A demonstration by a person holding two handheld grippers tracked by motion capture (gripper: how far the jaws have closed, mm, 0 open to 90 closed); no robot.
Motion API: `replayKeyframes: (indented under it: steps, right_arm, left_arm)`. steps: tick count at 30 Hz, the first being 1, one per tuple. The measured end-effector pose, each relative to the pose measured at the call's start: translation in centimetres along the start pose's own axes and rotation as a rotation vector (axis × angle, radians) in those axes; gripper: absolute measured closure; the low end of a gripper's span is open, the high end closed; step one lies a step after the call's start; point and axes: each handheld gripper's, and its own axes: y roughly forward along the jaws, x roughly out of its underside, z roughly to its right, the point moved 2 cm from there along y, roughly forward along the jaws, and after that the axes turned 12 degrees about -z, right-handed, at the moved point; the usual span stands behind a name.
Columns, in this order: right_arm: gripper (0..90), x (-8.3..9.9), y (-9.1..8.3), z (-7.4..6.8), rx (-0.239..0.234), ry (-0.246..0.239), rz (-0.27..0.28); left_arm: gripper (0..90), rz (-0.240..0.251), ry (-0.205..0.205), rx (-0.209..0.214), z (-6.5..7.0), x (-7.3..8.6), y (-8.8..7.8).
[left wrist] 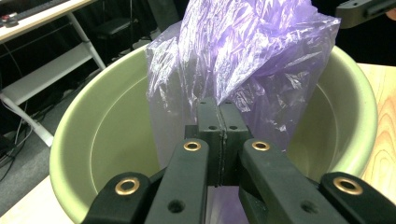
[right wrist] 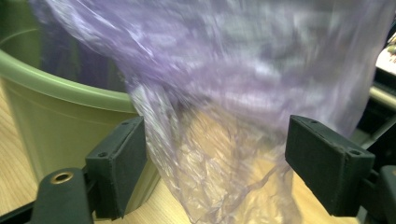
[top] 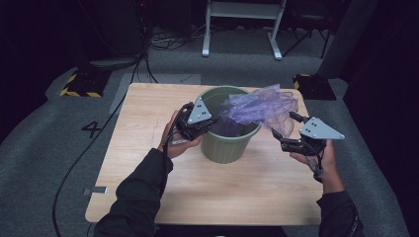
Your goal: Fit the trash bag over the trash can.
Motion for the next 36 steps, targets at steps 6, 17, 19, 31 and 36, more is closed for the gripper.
replayKeyframes:
  steps: [6, 17, 19, 31, 36]
  right_arm:
    - [71.2, -1.0, 0.5, -0.5, -0.092, -0.02, 0.058]
    - [90.0, -2.8, -0.9, -1.5, -0.151, -0.033, 0.153]
    - [90.0, -3.1, -1.1, -1.8, -0.158, -0.046, 0.154]
    - [90.0, -4.2, -1.6, -3.1, -0.166, -0.085, 0.16]
    - [90.0, -3.9, -2.1, -2.3, -0.14, -0.043, 0.178]
  left_arm:
    - [87.7, 0.006, -0.013, 0.006, -0.2, 0.2, 0.0]
    - [47.6, 0.075, -0.052, 0.023, -0.4, 0.4, -1.8]
    - [37.2, 0.085, -0.047, 0.036, -0.1, -0.1, -2.1]
    - [40.2, 0.014, 0.068, -0.023, 2.0, -1.7, -1.8]
    - [39.7, -0.014, -0.062, -0.046, -1.2, -0.5, -1.2]
